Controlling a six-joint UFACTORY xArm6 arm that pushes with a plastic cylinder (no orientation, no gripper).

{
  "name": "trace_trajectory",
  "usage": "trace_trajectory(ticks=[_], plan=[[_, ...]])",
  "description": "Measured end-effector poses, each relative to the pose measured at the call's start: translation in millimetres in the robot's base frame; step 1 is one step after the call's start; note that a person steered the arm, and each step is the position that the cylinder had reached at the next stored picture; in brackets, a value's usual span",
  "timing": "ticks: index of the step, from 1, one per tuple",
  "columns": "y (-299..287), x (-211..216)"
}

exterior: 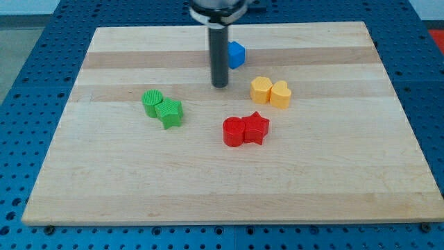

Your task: Move your arm towards red circle and red star

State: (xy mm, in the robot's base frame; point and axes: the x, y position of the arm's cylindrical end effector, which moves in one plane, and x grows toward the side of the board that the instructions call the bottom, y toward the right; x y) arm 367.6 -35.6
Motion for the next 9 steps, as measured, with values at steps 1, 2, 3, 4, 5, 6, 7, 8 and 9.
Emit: trace_trajectory(ticks=[1,2,3,4,5,6,7,8,9], plan=[[-5.7,17.6],[-5.8,35.9],[-8.3,58.4],[-18.8,82.5],[-30.3,115.6],[-29.3,158.6],[-0.2,173.8],[30.4,173.6],[46.6,169.8]])
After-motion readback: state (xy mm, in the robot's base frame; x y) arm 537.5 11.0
